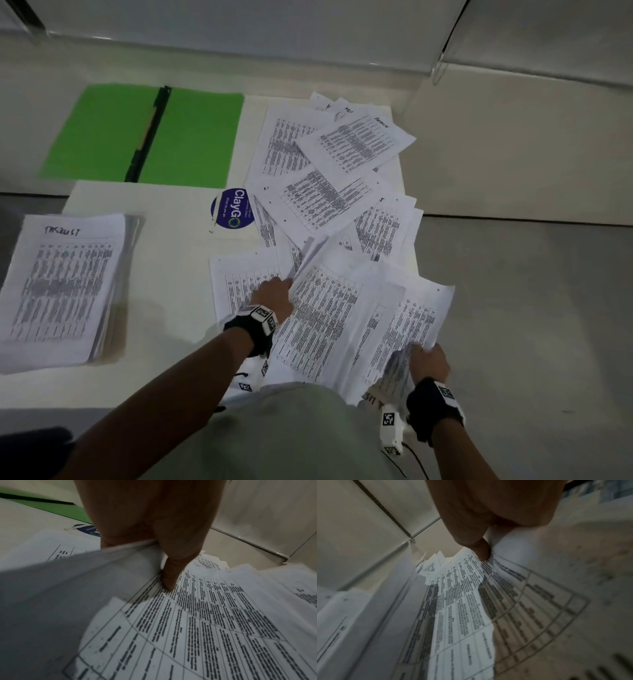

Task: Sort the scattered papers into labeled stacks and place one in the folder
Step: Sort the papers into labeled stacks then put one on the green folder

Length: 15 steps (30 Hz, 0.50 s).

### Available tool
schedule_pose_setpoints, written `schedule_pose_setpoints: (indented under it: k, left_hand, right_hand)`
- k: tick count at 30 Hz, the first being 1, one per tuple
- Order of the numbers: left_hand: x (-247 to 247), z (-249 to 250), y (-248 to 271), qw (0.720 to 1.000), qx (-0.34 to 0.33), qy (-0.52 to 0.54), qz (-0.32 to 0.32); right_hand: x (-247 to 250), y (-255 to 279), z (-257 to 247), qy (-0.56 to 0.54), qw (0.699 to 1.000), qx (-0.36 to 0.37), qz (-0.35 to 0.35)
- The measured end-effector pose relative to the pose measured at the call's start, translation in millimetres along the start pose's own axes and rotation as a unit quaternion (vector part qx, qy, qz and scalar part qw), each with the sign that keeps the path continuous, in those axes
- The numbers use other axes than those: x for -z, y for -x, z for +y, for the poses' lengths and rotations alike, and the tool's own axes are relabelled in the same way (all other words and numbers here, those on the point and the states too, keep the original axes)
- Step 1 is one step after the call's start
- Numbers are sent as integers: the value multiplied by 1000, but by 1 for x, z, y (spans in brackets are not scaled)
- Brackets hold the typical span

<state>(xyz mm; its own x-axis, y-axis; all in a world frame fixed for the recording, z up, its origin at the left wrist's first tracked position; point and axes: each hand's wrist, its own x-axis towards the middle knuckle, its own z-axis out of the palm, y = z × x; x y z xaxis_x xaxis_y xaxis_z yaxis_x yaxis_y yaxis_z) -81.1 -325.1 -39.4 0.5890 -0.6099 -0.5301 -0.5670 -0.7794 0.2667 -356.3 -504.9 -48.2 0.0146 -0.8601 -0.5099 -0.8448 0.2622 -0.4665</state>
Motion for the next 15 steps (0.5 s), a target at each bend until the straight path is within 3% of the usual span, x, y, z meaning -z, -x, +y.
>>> schedule_pose_setpoints:
  k: [4, 7, 10, 15]
  left_hand:
    - [2, -3, -2, 997, 19, 75, -29]
    - [2, -15, 0, 986, 17, 164, -19]
    - [4, -34, 6, 969, 38, 241, 33]
    - [19, -84, 15, 940, 154, 280, 123]
  right_hand:
    - [0, 3, -6, 14, 998, 47, -26]
    - [-4, 3, -10, 16, 997, 75, -8]
    - [-12, 8, -17, 59, 995, 78, 2]
    - [-27, 17, -35, 37, 994, 59, -80]
